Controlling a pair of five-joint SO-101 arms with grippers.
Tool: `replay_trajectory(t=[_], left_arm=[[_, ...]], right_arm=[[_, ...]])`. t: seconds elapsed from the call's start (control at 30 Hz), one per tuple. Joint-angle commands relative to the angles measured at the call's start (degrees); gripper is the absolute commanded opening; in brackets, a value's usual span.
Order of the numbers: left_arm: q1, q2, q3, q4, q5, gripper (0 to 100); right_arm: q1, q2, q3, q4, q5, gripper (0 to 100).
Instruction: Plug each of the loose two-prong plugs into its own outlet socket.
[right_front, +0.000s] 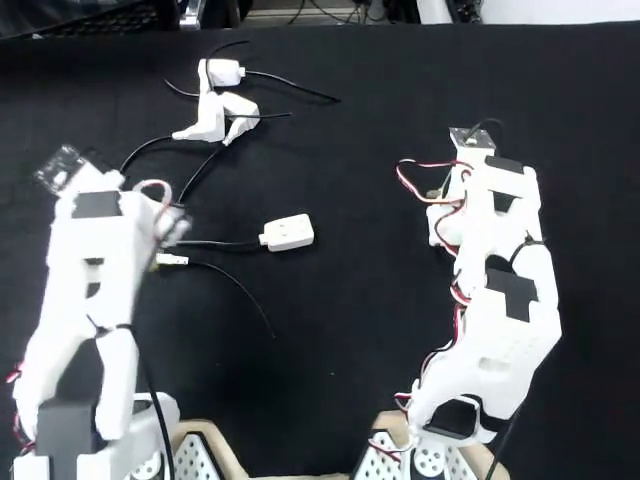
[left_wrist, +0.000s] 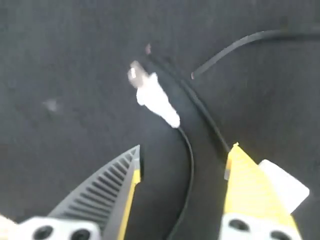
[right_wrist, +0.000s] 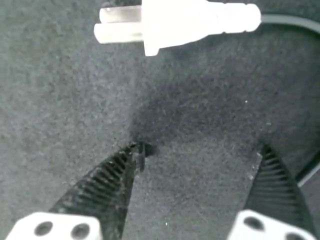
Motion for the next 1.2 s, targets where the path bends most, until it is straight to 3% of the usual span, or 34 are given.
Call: replay_trajectory(t=[0.0, 0.23, 0.5, 0.67, 0.77, 1.0, 1.17], left_arm=[[2.2, -2.3, 2.8, -4.1, 10.4, 29], [-2.4, -2.9, 8.3, -11.7, 21.4, 33], [-9.4, -2.3, 12.1, -16.3, 24.1, 33], [-9.7, -2.3, 17.9, -25.3, 23.8, 20], [-9.4, -2.3, 20.4, -29.7, 19.8, 14], [-6.0, -2.6, 21.1, -29.9, 17.9, 19], [-0.8, -2.9, 21.1, -29.8, 17.8, 31]], right_arm=[[-0.6, -0.7, 0.5, -0.3, -0.9, 33.6], [-0.6, -0.7, 0.5, -0.3, -0.9, 33.6], [-0.6, -0.7, 0.4, -0.3, -0.9, 33.6], [-0.6, -0.7, 0.4, -0.3, -0.9, 33.6], [-0.6, -0.7, 0.5, -0.3, -0.9, 33.6], [-0.6, -0.7, 0.5, -0.3, -0.9, 33.6], [-0.7, -0.7, 0.5, -0.3, -0.9, 33.6]])
